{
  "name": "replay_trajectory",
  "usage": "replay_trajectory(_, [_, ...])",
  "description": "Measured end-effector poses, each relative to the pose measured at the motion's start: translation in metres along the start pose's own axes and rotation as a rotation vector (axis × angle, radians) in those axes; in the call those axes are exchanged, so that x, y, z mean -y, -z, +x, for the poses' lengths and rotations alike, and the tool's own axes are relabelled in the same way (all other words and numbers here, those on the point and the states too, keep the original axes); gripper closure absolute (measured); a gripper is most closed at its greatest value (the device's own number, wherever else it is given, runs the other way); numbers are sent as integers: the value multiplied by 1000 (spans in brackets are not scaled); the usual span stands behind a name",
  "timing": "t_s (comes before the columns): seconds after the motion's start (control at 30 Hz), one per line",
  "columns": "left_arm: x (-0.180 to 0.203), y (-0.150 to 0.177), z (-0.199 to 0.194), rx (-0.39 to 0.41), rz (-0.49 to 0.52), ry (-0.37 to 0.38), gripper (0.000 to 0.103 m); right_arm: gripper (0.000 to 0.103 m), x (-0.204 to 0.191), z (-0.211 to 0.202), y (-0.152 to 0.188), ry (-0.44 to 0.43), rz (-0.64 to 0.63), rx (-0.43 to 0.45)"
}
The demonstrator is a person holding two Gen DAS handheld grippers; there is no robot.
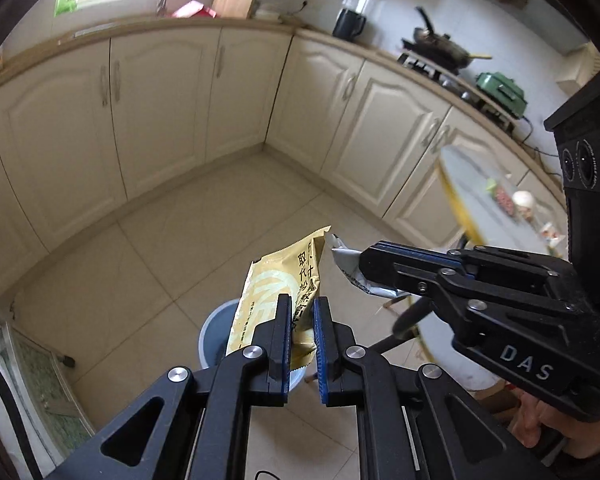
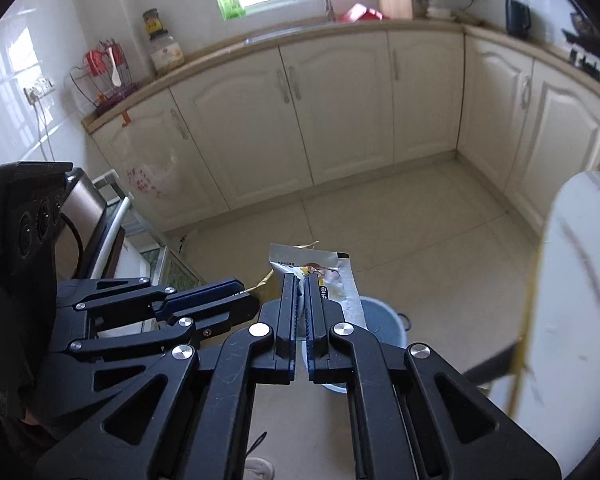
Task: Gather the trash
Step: 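Carry both packets over the blue bucket and open both grippers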
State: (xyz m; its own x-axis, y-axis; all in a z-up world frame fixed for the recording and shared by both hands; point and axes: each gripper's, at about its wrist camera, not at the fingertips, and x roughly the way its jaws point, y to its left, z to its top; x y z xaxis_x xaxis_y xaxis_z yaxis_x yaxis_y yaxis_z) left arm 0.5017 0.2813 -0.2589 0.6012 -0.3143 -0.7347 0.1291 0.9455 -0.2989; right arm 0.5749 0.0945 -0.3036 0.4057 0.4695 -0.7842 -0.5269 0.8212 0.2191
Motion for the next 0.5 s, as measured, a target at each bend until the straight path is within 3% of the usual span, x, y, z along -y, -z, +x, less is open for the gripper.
replay_trajectory(0.2, [-38,-7,61,-106,-13,-21,96,98,25,83,4,10,53,-96])
replay_trajectory(0.33, [-40,-15,96,-155,-31,-8,95,93,48,118,9,38,100,-129])
replay_trajectory(0.4, [-40,-18,104,-162,-19,-6,91,86,55,123,11,54,120,-124])
replay_trajectory(0.47, [-42,-20,104,-159,-39,-18,90,66,61,122,12,69,137,-116])
replay_trajectory(0.5, [-43,-19,105,-159,-52,-26,85,61,65,117,13,85,145,-105])
